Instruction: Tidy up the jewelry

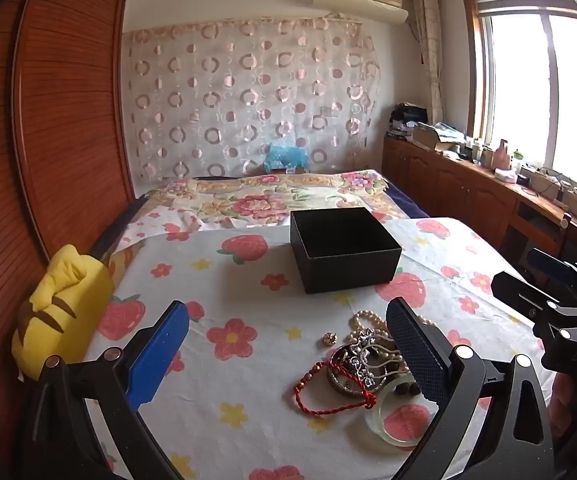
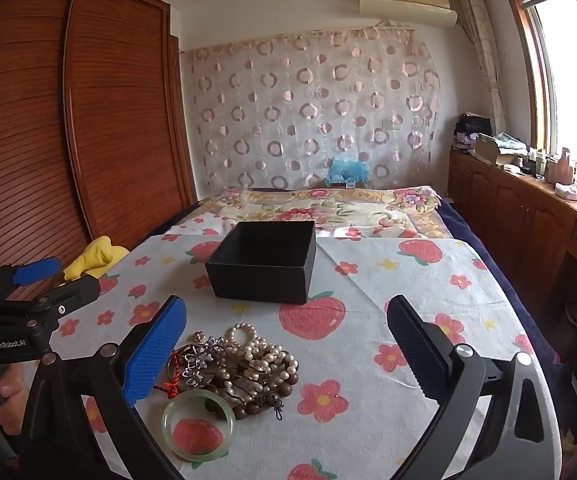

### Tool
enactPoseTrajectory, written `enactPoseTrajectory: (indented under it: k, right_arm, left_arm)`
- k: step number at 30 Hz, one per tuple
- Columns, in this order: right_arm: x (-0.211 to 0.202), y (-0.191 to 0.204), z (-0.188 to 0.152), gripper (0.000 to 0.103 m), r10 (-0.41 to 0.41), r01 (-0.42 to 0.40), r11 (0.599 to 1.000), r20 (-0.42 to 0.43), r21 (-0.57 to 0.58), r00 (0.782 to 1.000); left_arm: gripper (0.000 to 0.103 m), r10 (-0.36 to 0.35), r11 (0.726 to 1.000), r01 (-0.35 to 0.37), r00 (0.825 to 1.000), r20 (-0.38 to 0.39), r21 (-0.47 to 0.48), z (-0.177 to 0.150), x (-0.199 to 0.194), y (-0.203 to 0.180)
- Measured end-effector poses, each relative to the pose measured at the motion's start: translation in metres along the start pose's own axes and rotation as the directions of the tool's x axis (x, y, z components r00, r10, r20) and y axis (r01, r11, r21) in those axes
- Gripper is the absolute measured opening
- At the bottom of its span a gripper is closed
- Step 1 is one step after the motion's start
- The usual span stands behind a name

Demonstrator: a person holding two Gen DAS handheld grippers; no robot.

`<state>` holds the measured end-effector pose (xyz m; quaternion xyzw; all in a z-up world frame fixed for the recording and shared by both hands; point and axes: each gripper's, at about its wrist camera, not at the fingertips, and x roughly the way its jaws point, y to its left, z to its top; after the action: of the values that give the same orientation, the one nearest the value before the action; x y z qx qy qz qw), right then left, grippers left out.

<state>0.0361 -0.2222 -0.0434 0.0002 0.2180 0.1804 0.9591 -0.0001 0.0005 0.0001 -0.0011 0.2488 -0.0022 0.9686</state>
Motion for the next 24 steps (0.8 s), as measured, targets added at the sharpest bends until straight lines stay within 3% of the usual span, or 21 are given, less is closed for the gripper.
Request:
enactPoseTrajectory:
  k: [24]
  right_arm:
    - [-0.0002,0.0001,-0.0003,0.101,0.003,-0.003,1.000,-0.003,0.003,1.000]
  left_arm:
    - [0.095,0.002,1.000,-0.002,1.000,0.001,0.007,0.0001,0.0004,-0.0005]
